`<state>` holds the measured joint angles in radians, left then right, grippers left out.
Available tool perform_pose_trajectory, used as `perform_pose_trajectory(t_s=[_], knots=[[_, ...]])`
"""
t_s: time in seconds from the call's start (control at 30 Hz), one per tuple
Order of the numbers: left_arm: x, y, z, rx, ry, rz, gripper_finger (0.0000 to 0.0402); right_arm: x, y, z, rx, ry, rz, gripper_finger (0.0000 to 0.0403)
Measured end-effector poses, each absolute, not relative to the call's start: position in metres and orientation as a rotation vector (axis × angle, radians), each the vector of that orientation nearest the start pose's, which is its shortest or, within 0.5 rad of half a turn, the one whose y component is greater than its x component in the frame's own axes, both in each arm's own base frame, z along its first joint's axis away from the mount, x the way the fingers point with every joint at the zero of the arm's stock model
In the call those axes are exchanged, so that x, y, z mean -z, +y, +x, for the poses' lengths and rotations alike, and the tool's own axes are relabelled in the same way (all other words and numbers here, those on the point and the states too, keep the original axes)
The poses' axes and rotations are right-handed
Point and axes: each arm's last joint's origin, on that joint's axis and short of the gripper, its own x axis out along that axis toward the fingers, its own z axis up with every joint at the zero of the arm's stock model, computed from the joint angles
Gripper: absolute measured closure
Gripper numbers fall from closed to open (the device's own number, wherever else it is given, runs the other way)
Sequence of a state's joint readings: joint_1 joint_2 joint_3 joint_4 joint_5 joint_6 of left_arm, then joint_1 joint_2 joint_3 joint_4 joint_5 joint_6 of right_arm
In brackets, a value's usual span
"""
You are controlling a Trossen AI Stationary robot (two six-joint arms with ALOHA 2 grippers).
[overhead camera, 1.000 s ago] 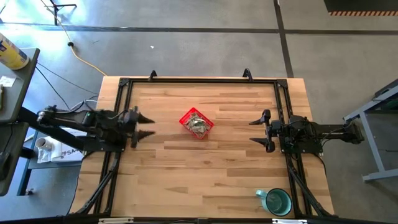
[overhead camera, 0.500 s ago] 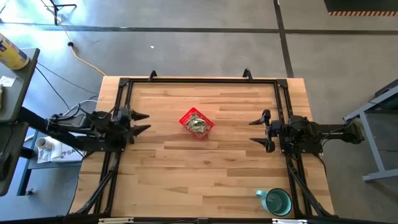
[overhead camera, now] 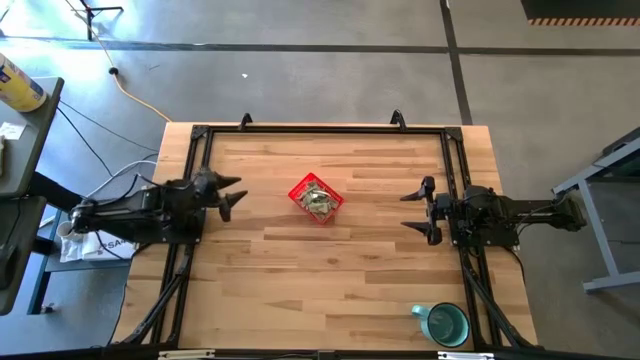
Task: Pick and place Stevia / Truvia into bins
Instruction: Return to Home Position
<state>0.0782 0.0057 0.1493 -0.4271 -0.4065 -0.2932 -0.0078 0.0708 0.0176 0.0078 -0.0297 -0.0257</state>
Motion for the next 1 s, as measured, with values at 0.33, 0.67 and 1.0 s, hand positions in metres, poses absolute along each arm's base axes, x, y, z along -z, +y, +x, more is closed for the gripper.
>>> perform_pose_trajectory(t_s=[0.33, 0.67, 1.0], knots=[[-0.1717, 0.0128, 0.0800, -0.456, 0.231, -0.230, 0.0118, -0.1648, 0.0001, 0.1011, -0.023, 0.044, -0.025, 0.0082], [-0.1715, 0.0128, 0.0800, -0.456, 0.233, -0.230, 0.0121, -0.1647, 0.0001, 0.1011, -0.023, 0.044, -0.025, 0.0082], [-0.1714, 0.0128, 0.0800, -0.456, 0.234, -0.230, 0.0121, -0.1648, 0.0001, 0.1011, -0.023, 0.043, -0.025, 0.0082]])
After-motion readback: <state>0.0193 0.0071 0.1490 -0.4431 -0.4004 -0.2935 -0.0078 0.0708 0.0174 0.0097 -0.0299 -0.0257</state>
